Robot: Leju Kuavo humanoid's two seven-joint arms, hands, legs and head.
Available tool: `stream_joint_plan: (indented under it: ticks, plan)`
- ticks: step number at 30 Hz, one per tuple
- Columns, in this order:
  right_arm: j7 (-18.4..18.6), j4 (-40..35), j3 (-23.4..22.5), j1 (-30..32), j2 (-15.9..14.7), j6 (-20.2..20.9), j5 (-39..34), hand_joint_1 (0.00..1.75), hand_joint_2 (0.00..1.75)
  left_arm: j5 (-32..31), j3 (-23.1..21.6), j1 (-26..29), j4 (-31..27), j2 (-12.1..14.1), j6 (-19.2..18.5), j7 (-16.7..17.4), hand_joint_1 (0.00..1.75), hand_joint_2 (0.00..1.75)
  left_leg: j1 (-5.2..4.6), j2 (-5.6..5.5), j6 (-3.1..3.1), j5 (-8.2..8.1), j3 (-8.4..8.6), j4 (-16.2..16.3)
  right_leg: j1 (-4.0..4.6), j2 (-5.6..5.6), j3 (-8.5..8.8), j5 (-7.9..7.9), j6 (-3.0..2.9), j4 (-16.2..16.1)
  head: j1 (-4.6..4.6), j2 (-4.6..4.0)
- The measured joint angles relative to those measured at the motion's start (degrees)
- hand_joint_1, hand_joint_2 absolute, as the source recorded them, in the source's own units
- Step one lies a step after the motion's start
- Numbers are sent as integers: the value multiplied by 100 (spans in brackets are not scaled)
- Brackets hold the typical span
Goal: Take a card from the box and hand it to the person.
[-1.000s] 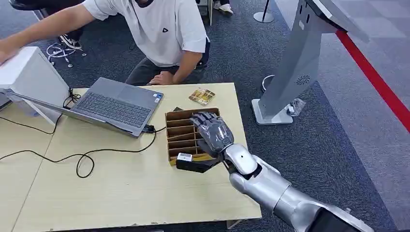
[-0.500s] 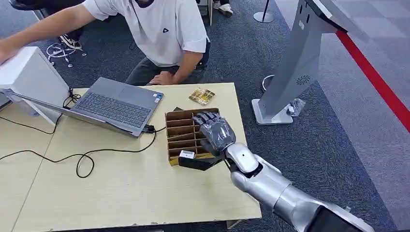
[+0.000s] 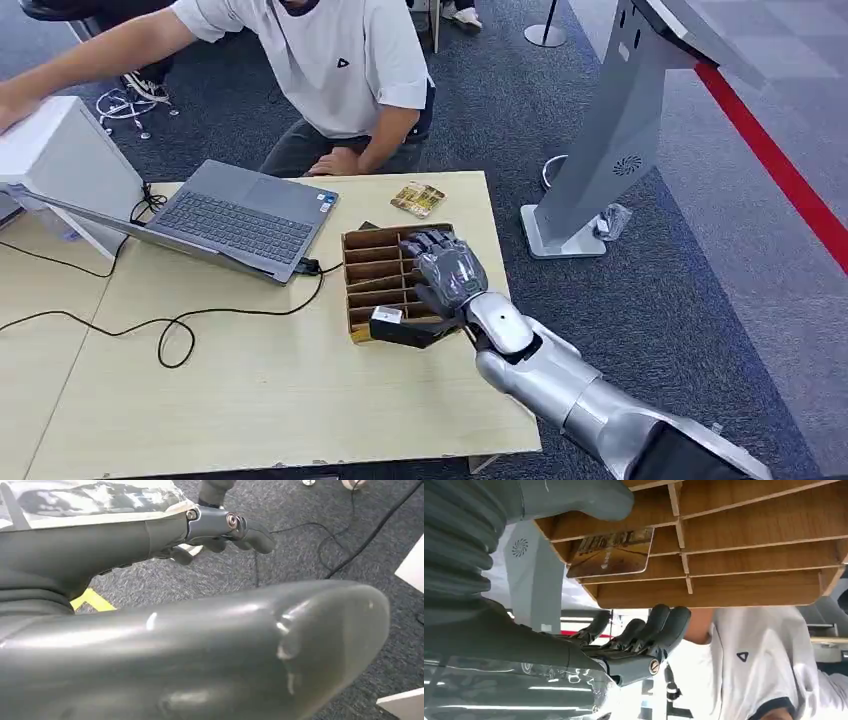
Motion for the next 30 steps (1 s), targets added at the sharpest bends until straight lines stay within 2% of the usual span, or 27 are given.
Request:
stream_joint_plan:
  ticks: [5, 14, 17, 18, 21, 30]
  plan:
    - [-13, 76, 2, -24, 7, 0, 18, 58, 175, -20, 0, 0, 0, 6, 4, 0, 0, 0, 0, 0, 0, 0, 0, 0, 0, 0, 0, 0, 0, 0, 0, 0]
    - [-31, 210, 4, -39, 39, -7, 15, 75, 175, -50, 0, 1, 0, 9, 17, 0, 0, 0, 0, 0, 0, 0, 0, 0, 0, 0, 0, 0, 0, 0, 0, 0]
    - [-31, 251, 4, -56, 46, -7, 15, 73, 175, -50, 0, 1, 0, 9, 17, 0, 0, 0, 0, 0, 0, 0, 0, 0, 0, 0, 0, 0, 0, 0, 0, -2]
    - [-31, 262, 4, -63, 46, -7, 15, 79, 175, -50, 0, 1, 0, 11, 20, 0, 0, 0, 0, 0, 0, 0, 0, 0, 0, 0, 0, 0, 0, 0, 0, 0]
    - [-28, 288, 4, -83, 48, -4, -2, 75, 175, -50, 0, 1, 0, 15, 18, 0, 0, 0, 0, 0, 0, 0, 0, 0, 0, 0, 0, 0, 0, 0, 0, 0]
    - [-31, 323, 4, -91, 48, -39, -63, 86, 175, -15, 0, 1, 0, 24, 17, -9, 0, 0, 0, 0, 0, 0, 0, 0, 0, 0, -1, 0, 0, 0, 0, 0]
